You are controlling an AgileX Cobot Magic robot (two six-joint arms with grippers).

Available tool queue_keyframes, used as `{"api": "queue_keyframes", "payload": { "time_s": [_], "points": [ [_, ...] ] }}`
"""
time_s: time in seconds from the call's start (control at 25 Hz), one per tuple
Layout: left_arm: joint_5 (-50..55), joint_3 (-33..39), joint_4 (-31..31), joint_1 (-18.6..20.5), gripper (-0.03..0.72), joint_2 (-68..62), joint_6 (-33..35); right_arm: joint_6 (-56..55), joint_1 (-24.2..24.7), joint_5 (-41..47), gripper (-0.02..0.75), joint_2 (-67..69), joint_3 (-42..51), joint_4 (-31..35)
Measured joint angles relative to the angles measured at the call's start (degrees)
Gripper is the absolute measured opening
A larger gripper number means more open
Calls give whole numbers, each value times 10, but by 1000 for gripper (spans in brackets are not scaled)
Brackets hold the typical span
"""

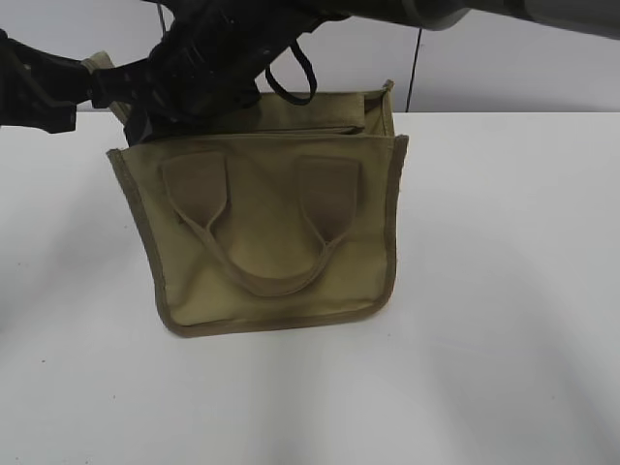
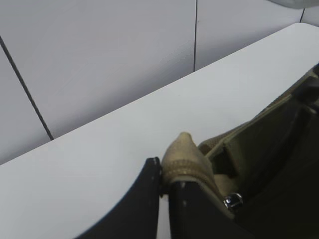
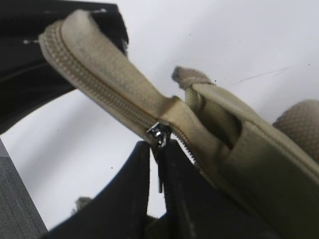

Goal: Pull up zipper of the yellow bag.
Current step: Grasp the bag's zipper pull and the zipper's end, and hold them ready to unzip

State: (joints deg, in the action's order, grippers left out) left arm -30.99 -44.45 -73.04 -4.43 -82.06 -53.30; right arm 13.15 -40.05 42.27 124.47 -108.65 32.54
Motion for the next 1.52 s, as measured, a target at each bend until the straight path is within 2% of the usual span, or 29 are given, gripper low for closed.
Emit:
{"api": "queue_keyframes", "payload": {
  "time_s": [0.36,0.52,0.6,1.08,1.52],
  "points": [
    [0,0,0,0,6,0,0,-4,16,16,82,0,-1,4],
    [-3,0,-1,0,6,0,0,-7,34,34,0,0,0,15],
    [-3,0,-2,0,6,0,0,-7,35,39,-9,0,0,20],
    [30,0,-2,0,6,0,0,29,36,87,-11,-14,0,37],
    [55,0,26,-1,6,0,0,32,48,152,-11,-68,0,40]
  ]
}}
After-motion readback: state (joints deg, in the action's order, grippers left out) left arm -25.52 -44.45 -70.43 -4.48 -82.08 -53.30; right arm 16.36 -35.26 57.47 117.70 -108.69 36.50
